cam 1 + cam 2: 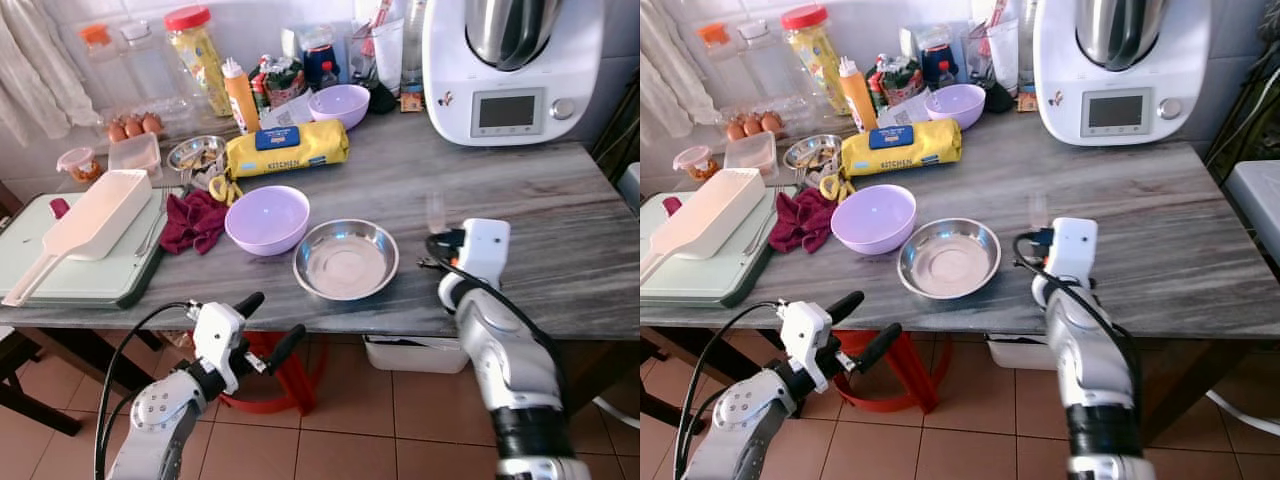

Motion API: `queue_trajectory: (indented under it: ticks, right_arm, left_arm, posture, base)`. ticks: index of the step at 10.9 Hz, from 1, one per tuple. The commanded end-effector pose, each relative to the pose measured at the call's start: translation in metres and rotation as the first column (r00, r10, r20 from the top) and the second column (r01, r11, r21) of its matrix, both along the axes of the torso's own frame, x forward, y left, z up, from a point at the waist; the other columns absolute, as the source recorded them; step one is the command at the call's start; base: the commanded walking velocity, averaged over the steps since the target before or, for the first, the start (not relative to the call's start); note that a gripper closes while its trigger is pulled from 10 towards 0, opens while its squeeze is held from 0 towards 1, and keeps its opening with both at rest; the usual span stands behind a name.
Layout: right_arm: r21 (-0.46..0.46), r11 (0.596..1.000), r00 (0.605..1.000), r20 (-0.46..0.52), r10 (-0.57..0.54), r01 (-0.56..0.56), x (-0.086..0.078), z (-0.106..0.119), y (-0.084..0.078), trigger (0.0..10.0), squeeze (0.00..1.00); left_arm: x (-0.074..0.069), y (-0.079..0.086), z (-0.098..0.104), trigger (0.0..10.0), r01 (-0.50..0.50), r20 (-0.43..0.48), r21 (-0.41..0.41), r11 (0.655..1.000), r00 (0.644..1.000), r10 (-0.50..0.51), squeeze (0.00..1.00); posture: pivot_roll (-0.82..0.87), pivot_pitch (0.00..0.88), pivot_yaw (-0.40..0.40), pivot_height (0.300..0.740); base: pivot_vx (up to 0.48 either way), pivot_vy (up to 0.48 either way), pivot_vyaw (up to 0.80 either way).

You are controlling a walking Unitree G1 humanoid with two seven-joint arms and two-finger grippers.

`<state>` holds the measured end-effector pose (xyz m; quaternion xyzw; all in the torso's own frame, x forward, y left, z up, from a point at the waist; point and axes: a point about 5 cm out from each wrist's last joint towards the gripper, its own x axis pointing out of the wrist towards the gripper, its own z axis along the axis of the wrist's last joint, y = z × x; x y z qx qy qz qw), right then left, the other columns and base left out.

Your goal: Setting the table

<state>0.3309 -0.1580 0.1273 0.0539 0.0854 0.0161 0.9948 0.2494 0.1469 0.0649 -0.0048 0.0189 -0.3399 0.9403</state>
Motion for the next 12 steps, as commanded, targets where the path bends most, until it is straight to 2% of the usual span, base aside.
queue_trajectory:
  ticks: [1, 2, 5, 8, 12]
  right_arm:
    - [0.043, 0.999, 1.0, 0.001, 0.021, -0.021, 0.005, 0.002, 0.008, 10.0, 0.0]
    - [0.087, 0.996, 0.999, -0.013, 0.03, -0.029, 0.006, 0.0, 0.014, 10.0, 0.0]
    - [0.137, 0.99, 0.998, -0.047, 0.042, -0.036, 0.002, -0.011, 0.027, 10.0, 0.0]
    - [0.144, 0.989, 0.997, -0.07, 0.029, -0.019, 0.002, -0.018, 0.027, 10.0, 0.0]
    - [0.147, 0.989, 0.997, -0.083, 0.007, 0.005, 0.004, -0.021, 0.022, 10.0, 0.0]
  left_arm:
    - [0.001, 0.006, -0.004, 10.0, -0.006, -0.002, 0.022, 1.0, 1.0, 0.006, 0.0]
    - [0.001, 0.007, -0.006, 10.0, -0.007, -0.003, 0.024, 1.0, 1.0, 0.007, 0.0]
    - [0.001, 0.008, -0.011, 10.0, -0.005, -0.001, 0.022, 1.0, 1.0, 0.005, 0.0]
    - [0.004, 0.007, -0.012, 10.0, 0.004, 0.006, 0.02, 1.0, 1.0, -0.004, 0.0]
    - [0.001, -0.001, -0.002, 10.0, 0.073, 0.035, -0.039, 0.997, 0.997, -0.072, 0.0]
  posture:
    - [-0.12, 0.082, 0.15, 0.74]
    - [-0.11, 0.082, 0.149, 0.74]
    - [-0.11, 0.081, 0.15, 0.74]
    - [-0.11, 0.076, 0.151, 0.74]
    - [-0.11, 0.068, 0.147, 0.74]
  base:
    - [0.0, 0.0, 0.0]
    - [0.0, 0.0, 0.0]
    - [0.0, 0.0, 0.0]
    - [0.0, 0.0, 0.0]
    - [0.0, 0.0, 0.0]
